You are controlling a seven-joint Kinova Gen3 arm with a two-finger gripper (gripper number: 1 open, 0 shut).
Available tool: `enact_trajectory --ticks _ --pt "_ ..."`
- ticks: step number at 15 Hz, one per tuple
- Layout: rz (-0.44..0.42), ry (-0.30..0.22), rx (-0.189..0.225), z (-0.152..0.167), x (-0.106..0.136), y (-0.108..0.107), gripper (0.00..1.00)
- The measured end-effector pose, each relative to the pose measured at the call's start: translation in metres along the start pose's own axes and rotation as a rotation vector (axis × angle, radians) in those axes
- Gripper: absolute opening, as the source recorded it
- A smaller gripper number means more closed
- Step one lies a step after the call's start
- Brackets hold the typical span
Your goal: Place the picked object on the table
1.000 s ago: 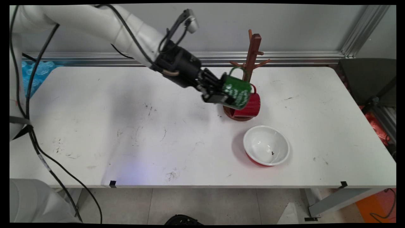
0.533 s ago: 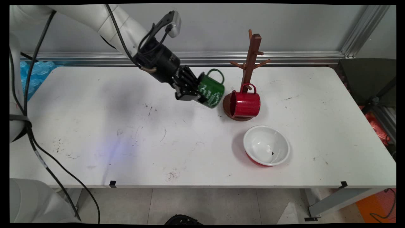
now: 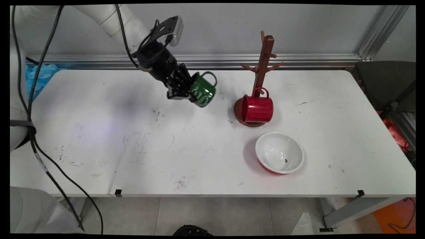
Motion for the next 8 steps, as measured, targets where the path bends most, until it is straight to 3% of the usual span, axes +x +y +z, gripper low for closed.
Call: enact_trajectory --ticks 8 --pt "0.208 -0.175 0.01 0.012 -0.019 -0.033 0.0"
